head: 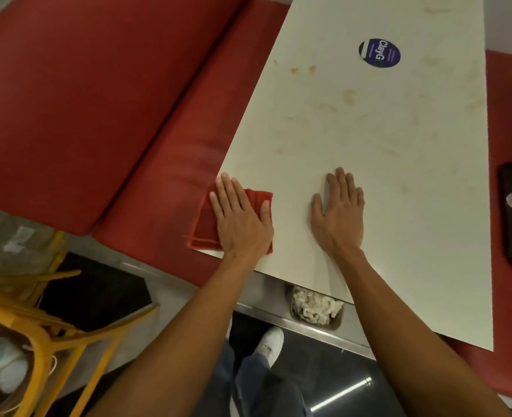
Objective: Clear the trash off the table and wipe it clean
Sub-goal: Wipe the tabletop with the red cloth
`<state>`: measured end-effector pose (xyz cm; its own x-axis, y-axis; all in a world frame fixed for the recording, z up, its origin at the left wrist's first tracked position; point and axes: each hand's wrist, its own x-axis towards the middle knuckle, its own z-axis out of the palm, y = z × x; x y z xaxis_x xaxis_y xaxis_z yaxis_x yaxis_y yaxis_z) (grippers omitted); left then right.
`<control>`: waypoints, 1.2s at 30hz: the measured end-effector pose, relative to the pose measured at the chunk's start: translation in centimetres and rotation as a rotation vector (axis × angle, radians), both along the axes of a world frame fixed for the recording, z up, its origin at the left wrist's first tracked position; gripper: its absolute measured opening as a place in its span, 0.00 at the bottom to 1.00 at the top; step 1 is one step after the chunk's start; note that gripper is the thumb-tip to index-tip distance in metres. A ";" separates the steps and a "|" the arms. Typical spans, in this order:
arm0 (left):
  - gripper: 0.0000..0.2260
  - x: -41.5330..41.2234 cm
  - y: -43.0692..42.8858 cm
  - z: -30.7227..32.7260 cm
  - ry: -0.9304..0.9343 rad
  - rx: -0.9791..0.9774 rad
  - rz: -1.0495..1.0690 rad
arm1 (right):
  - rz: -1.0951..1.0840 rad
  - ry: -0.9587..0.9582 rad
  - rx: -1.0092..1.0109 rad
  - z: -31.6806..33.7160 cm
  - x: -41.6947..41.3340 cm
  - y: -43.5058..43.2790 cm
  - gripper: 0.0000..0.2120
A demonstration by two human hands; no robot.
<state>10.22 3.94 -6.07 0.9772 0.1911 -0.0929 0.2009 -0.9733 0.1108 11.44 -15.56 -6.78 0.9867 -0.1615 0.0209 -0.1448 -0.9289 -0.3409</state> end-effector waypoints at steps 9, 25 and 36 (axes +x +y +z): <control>0.45 1.5 2.5 -0.1 0.012 -0.032 0.028 | -0.021 -0.015 -0.010 -0.1 0.2 0.3 0.31; 0.38 6.5 4.1 -0.5 -0.072 -0.018 -0.326 | -0.029 -0.087 0.013 -0.1 2.1 -4.9 0.26; 0.36 8.4 -1.4 -0.1 -0.092 -0.018 -0.706 | -0.030 -0.090 -0.009 -0.4 2.7 -6.1 0.26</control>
